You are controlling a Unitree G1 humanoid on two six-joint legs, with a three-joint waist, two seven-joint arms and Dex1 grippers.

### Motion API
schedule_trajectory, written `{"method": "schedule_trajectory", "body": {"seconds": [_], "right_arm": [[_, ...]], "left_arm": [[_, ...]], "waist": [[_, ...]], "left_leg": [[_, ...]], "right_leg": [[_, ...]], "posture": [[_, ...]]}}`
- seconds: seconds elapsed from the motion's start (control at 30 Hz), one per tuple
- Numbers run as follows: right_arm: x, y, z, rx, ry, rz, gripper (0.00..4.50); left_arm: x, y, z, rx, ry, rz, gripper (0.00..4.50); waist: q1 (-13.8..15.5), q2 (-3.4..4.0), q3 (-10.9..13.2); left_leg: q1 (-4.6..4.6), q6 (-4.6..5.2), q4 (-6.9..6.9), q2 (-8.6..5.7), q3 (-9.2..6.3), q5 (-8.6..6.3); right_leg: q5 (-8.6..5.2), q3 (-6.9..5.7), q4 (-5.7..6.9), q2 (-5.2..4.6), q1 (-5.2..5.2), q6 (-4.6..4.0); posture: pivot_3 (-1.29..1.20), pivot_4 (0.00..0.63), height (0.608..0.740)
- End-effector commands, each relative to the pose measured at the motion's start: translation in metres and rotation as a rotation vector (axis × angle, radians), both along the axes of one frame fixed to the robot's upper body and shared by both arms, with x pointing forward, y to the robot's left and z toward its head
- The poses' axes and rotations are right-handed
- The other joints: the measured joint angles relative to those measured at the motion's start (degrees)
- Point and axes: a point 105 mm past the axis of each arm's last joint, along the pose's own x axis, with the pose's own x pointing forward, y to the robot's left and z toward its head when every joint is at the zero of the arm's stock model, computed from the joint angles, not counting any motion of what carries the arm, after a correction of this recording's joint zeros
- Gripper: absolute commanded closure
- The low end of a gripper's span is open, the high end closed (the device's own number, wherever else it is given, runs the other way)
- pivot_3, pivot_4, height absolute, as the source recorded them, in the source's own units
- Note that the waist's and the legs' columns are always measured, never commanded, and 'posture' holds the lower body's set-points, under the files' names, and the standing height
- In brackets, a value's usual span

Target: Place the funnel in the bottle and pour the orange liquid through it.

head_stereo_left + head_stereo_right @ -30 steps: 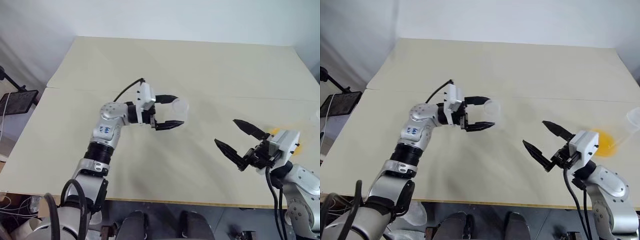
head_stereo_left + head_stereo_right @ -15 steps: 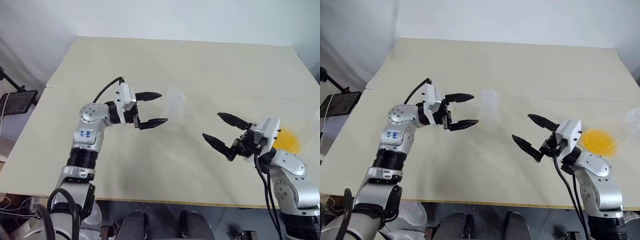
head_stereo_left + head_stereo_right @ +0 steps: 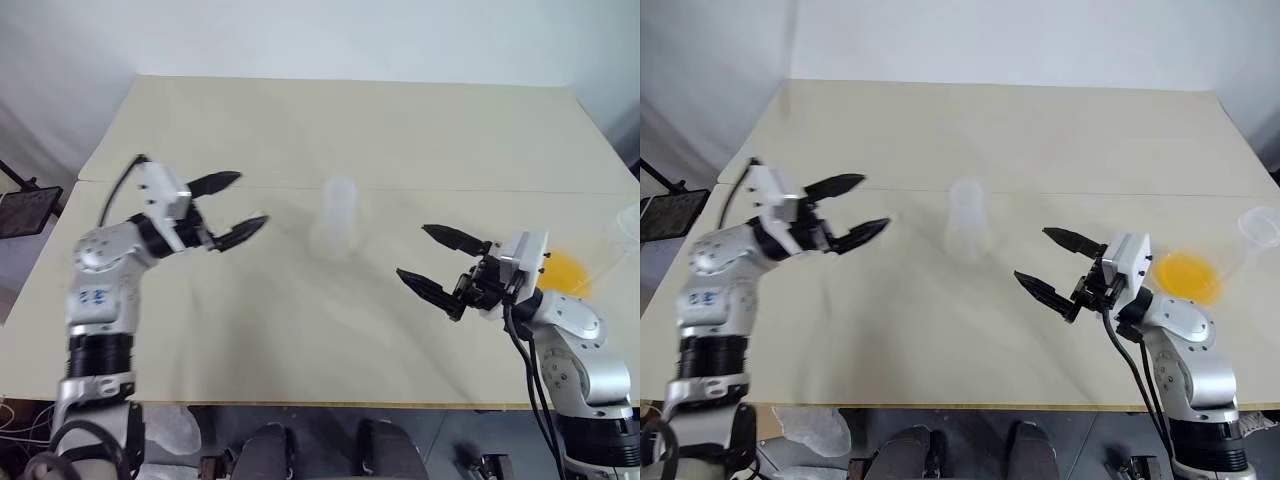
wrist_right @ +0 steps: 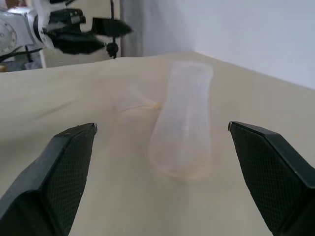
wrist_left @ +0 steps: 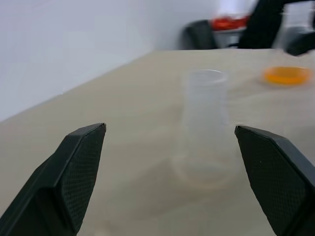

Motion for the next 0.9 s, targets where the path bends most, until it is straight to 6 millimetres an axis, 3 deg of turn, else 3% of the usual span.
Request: {"method": "schedule_trajectory", "body": {"seconds": [0.03,0.27,0.57,0.9], "right_arm": [[0.003,0.005,0.007,0.01,-0.032,0.039,0.0],[0.006,0.01,0.011,0.008,-0.038,0.075,0.0],[-0.005,-0.012,0.011,-0.012,-0.036,-0.034,0.0],[-0.026,-0.028,0.002,0.008,-0.015,-0.181,0.0]], "left_arm": [[-0.009,-0.007,0.008,0.003,-0.05,0.006,0.04],[-0.003,-0.056,-0.01,0.059,0.049,-0.186,0.04],[0.024,-0.113,-0.015,0.055,0.106,-0.362,0.04],[0.046,-0.139,-0.012,-0.017,0.156,-0.403,0.04]], "waist": [[0.3,-0.01,0.01],[1.58,-0.01,0.0],[1.37,-0.02,0.01],[1.4,-0.03,0.01]], "left_leg": [[-0.01,0.0,0.04,-0.02,-0.03,0.0],[-0.02,0.01,0.08,-0.16,-0.09,0.0],[-0.04,0.0,0.01,-0.13,0.5,0.0],[-0.05,0.01,0.04,-0.13,0.57,0.0]], "right_leg": [[0.0,0.0,0.0,-0.02,0.03,0.0],[0.0,-0.07,0.03,-0.11,0.08,0.0],[0.0,-0.14,0.0,-0.1,-0.01,0.0],[0.0,-0.12,-0.03,-0.1,-0.03,0.0]], "posture": [[0.0,0.15,0.74],[0.0,0.15,0.74],[0.0,0.15,0.74],[0.0,0.15,0.74]]}}
